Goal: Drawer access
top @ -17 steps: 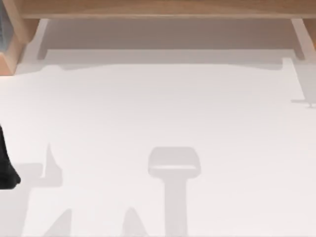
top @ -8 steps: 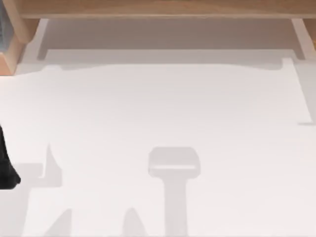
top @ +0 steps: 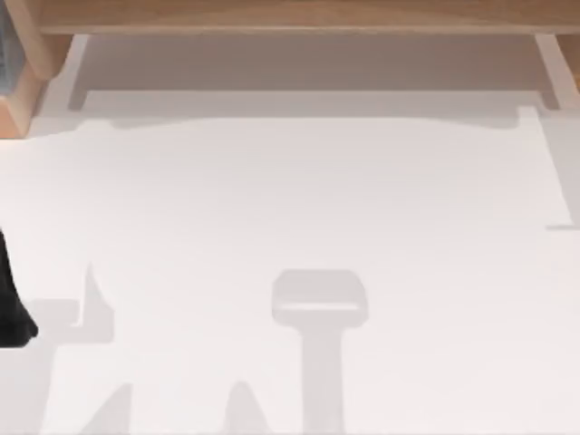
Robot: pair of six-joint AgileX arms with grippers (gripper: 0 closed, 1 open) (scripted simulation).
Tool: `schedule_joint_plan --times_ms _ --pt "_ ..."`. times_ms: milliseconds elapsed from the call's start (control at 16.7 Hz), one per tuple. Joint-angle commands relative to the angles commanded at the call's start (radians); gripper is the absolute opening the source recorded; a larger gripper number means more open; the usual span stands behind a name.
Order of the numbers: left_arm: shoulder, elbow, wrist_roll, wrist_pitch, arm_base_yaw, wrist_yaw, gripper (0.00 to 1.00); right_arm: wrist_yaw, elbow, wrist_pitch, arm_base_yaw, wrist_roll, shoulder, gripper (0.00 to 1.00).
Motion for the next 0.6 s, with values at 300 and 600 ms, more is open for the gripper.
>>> schedule_joint_plan --times_ms 300,600 --pt "0.0 0.0 0.0 0.0 0.0 0.0 1.0 0.0 0.0 0.0 0.0 0.0 0.0 0.68" --pt "0.0 0.0 0.0 0.0 0.0 0.0 1.0 0.0 0.0 0.0 0.0 0.0 0.0 1.0"
